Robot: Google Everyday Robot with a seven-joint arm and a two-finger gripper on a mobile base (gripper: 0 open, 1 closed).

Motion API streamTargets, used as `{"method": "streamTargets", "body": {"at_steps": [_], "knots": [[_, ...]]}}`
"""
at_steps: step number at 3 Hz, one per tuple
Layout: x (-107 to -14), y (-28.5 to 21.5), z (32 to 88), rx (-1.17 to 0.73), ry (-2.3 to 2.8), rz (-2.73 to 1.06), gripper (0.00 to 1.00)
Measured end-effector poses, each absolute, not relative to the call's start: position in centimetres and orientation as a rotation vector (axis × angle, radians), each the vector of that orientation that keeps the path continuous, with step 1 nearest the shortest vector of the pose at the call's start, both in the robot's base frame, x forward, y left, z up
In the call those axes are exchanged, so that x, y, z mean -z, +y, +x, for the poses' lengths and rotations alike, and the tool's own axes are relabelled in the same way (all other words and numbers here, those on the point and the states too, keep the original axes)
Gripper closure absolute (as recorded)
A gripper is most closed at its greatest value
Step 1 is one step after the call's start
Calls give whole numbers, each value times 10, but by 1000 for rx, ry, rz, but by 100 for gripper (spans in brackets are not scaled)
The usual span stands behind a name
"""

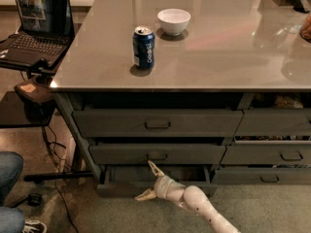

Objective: Close bottom drawer

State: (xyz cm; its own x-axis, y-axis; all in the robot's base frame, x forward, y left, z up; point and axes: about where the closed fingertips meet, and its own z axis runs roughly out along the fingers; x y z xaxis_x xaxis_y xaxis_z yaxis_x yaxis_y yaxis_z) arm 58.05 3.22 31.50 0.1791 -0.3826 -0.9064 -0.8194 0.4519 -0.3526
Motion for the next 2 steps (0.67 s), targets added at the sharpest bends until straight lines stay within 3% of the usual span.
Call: {"method": "streamTargets", "body": {"at_steps": [2], "knots": [[-311, 3, 561, -373, 1499, -1083, 0]]}}
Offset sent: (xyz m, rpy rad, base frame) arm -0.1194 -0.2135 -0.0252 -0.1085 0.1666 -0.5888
